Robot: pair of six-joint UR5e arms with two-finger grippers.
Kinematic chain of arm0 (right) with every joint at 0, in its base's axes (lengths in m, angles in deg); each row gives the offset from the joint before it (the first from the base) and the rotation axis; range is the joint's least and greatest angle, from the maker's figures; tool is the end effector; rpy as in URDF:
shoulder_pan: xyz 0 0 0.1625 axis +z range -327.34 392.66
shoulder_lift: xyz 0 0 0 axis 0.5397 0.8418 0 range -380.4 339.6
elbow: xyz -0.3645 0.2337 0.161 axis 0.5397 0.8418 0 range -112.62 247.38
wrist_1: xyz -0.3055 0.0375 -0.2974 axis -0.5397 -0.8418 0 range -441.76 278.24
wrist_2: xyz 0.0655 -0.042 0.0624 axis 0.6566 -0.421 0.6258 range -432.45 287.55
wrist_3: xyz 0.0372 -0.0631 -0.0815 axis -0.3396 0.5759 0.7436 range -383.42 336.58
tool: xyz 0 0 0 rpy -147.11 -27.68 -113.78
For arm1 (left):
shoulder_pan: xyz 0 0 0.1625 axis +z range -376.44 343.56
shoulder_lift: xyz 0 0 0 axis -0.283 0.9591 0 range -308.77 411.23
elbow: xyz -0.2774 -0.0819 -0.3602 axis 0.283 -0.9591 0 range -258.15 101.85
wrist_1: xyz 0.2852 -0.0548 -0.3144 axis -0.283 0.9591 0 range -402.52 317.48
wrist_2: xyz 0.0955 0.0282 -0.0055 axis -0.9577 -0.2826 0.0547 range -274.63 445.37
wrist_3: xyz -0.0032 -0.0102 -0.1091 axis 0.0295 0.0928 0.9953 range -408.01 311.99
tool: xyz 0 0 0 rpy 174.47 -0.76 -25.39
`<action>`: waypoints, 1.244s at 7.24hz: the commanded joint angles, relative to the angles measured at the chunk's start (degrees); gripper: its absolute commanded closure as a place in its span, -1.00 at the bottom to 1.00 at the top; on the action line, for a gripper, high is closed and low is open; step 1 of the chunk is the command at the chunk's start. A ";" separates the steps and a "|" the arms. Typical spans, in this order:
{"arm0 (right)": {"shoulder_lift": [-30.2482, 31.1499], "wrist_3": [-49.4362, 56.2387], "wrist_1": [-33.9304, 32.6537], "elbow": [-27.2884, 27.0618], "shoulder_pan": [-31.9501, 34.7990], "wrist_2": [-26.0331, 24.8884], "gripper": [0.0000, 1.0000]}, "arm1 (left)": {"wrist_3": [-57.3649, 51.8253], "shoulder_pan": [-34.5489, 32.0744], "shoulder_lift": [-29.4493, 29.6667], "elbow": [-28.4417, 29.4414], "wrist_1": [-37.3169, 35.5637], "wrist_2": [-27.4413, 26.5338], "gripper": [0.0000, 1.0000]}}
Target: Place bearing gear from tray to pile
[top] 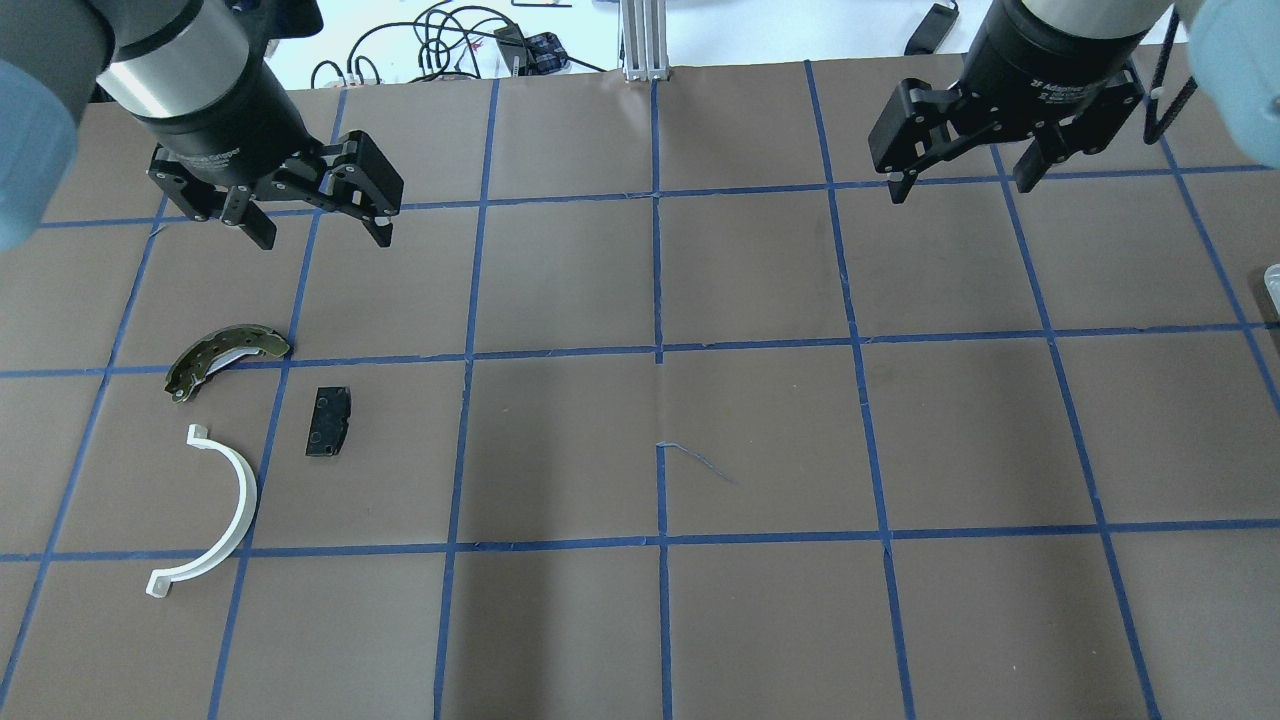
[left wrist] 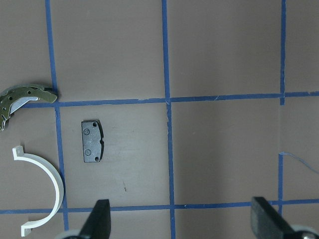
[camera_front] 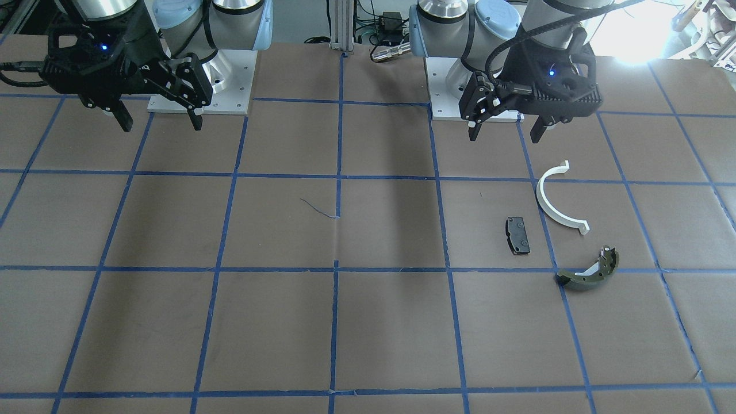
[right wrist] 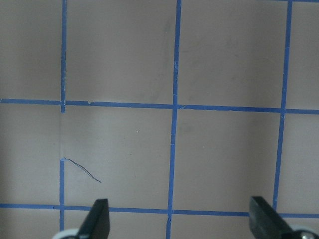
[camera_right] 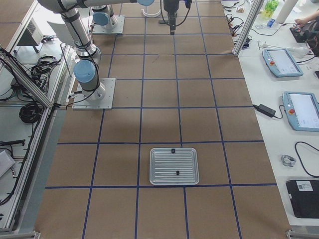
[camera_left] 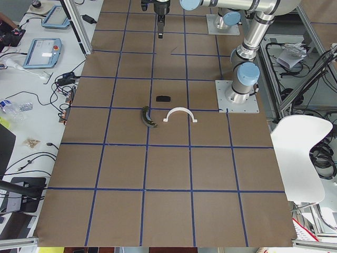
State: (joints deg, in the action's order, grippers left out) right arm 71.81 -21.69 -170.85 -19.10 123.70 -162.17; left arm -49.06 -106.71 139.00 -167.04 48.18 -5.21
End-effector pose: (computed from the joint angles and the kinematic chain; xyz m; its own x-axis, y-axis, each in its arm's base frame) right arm 0.1428 -0.4930 0.5638 -0.9988 -0.0485 -0.0023 -0.0481 0.9953 -0.0842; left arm -0.1345 -0.4921 0.5428 -0.9997 0.0226 -0.0110 0.0231 0.9987 -0.0460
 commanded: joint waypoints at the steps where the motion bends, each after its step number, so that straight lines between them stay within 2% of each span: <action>1: -0.19 0.04 -0.03 0.00 0.02 0.16 -1.00 | 0.00 0.00 -0.13 -0.23 0.00 -0.12 -1.00; 4: -0.28 0.82 -0.12 0.00 -0.15 -0.18 -1.00 | 0.00 0.00 -0.13 -0.05 0.00 -0.12 -1.00; 7: -0.02 -0.22 -0.83 -2.37 0.02 -0.01 -1.00 | 0.00 0.00 -0.05 -0.06 0.00 -0.12 -1.00; 9: -0.27 0.91 -1.08 -1.16 -0.15 -0.53 -1.00 | 0.00 0.00 -0.05 -0.05 0.00 -0.12 -1.00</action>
State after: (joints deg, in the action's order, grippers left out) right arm 71.69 -21.19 -171.65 -21.00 123.56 -162.34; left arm -49.06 -106.71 138.92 -167.07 48.19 -5.33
